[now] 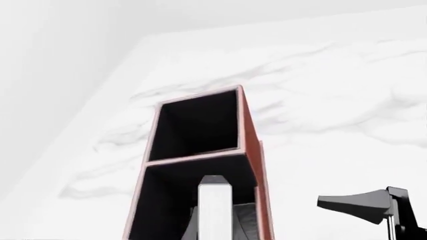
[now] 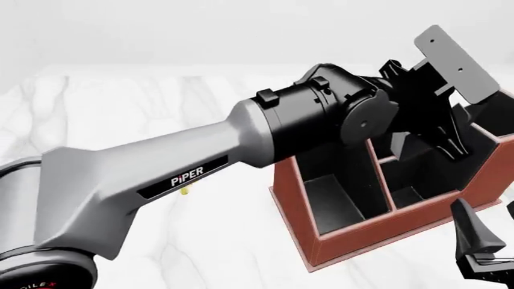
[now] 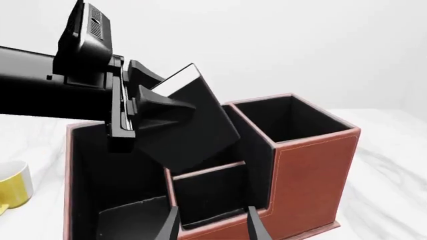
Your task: Pick up the book and place it in the back compartment of the caddy.
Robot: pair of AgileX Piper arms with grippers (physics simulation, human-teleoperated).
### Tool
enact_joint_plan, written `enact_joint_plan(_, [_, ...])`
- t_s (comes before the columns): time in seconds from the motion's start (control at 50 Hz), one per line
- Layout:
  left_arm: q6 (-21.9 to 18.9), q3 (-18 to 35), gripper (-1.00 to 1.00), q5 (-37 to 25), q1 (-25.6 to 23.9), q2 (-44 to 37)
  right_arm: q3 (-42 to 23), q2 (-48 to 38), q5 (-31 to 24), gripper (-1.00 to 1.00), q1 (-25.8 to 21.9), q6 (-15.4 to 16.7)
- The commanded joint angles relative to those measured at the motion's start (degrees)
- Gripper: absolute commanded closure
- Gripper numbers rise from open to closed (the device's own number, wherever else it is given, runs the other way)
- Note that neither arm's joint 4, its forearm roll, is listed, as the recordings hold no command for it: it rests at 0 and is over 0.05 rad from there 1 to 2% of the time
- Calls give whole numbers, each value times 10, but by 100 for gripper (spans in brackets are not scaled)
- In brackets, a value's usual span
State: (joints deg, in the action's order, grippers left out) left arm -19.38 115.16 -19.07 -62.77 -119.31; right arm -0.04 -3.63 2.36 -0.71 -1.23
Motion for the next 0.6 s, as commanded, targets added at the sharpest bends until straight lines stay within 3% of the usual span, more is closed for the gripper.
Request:
enact_joint_plan(0.02, [12,-2,100,20,-4,-13,0,-3,3,-100,0,0])
enact_joint_plan(0.6, [40,-55,100,81,-12,-51,0,2,-2,-100,2,-1])
